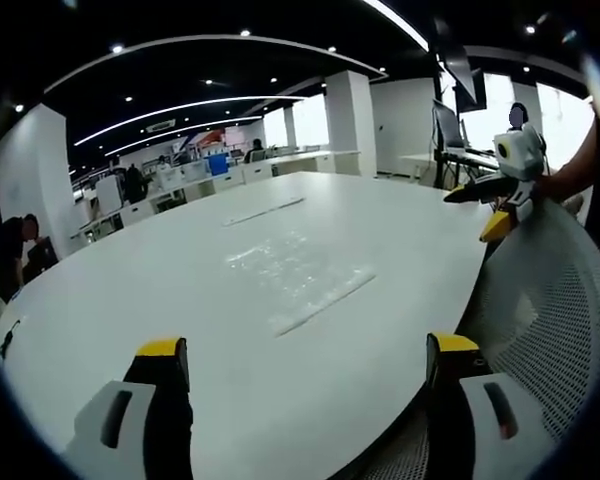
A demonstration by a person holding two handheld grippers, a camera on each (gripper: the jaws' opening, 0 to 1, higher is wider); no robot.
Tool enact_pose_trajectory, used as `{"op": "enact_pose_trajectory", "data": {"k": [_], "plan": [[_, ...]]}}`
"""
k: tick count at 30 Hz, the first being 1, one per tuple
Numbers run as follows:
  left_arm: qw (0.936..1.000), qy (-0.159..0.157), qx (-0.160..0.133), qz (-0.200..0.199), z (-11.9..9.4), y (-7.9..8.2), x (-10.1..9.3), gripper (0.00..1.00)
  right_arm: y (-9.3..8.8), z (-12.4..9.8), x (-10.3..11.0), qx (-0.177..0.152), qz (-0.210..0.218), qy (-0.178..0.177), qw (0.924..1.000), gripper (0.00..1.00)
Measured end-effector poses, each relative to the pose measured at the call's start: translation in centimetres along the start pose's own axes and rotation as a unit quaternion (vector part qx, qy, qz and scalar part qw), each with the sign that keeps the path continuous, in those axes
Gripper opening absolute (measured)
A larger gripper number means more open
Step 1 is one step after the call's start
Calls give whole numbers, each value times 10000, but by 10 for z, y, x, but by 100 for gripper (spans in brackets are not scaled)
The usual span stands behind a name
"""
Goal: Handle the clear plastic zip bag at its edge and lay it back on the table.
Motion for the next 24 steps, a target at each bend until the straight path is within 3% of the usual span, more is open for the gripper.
{"op": "enact_pose_trajectory", "data": {"k": [24], "plan": [[9987,-333,224,319,3,1,3,99,-1,0,-2,29,25,-67,10000,100]]}}
Point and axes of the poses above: the point that each gripper's makers call its tool centre point, and the gripper's own axes: z roughly forward along the fingers, x roughly to its left, y roughly out of its top, the point moved 10 cm from there along -z, roughly backward along the fingers, and after that the axes turned 8 degrees about z, right-handed, at the moved point
